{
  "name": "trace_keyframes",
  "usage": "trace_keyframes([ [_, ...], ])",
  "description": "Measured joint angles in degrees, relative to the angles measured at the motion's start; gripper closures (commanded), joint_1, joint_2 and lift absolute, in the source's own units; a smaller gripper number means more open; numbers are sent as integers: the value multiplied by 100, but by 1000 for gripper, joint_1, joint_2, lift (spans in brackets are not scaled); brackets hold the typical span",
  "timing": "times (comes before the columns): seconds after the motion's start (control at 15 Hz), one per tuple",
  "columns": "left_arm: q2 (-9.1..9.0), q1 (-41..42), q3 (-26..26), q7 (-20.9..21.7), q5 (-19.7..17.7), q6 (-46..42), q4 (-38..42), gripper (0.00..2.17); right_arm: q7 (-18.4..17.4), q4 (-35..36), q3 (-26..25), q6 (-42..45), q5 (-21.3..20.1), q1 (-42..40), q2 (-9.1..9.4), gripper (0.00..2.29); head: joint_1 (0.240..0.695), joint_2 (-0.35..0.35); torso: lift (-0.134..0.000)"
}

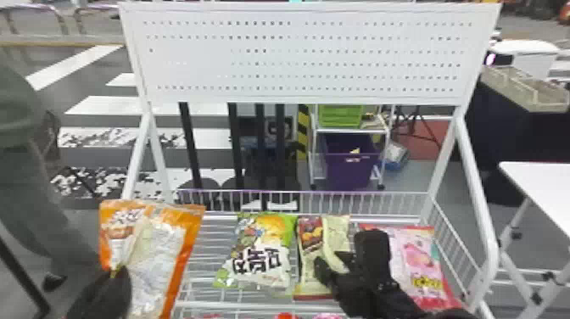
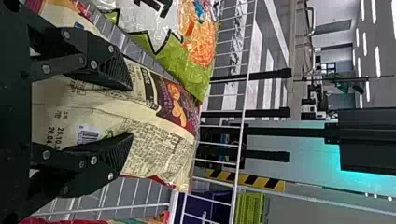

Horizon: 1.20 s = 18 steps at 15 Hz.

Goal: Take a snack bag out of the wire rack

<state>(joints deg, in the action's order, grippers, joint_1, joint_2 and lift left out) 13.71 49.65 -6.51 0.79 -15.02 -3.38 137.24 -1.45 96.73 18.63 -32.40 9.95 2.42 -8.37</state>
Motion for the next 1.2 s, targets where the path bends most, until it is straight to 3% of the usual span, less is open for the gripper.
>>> trace_keyframes([
  [0.4,42,-2,18,-1,19,0,-3,1868,-231,373,-8,-87,79,-105,-16,2253,499,0,0],
  [0.6,81,1,9,-15,9,0,4,1868,-291,1019,-68,-37,70,-389,-158,2253,499,0,0],
  [0.93,97,-55,7,-21,-21,0,-26,1868,-317,3079,-651,409,-112,-1848,-520,2253,499,0,0],
  [1.2,106,-140,33,-23,-42,0,-93,1868,-216,3870,-1261,1704,-339,-3348,-572,2253,499,0,0],
])
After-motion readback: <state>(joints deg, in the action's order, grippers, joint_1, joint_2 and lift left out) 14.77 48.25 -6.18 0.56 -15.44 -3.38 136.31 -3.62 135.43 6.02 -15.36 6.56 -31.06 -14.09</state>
